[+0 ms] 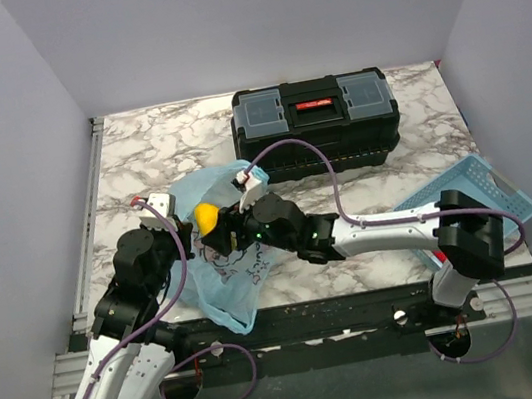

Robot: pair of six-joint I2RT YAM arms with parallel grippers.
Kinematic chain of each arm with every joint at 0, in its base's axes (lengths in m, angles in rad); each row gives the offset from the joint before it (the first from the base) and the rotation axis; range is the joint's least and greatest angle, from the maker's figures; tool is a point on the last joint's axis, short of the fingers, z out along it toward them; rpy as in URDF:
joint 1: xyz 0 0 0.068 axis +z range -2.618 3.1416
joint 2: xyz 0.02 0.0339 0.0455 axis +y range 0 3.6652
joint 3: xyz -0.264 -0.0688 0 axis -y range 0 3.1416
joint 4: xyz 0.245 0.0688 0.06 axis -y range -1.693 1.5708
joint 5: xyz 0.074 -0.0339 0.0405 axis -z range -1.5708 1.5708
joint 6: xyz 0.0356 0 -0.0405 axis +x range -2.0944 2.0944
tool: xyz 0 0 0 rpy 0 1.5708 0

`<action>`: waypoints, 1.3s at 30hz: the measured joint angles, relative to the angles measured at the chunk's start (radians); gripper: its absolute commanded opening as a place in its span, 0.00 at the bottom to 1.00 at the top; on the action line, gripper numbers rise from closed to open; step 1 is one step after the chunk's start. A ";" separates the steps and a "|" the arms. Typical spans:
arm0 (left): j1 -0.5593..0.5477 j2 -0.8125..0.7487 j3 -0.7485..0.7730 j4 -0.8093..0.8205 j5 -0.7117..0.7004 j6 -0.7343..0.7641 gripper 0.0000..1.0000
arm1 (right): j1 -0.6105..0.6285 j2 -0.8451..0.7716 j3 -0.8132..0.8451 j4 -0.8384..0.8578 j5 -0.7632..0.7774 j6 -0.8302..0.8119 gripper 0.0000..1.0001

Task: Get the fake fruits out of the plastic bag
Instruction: Take out the fake fruit from the plastic bag, then place the fake fruit in the bin.

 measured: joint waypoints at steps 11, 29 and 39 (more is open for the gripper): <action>0.000 -0.001 0.000 0.000 -0.015 -0.003 0.00 | 0.000 -0.314 -0.072 -0.006 0.034 -0.108 0.01; 0.003 0.000 0.000 0.000 -0.017 -0.013 0.00 | -0.254 -0.737 -0.290 -0.398 0.756 -0.092 0.01; 0.003 0.000 0.000 0.000 -0.017 -0.014 0.00 | -0.730 -0.710 -0.342 -0.689 0.698 0.195 0.01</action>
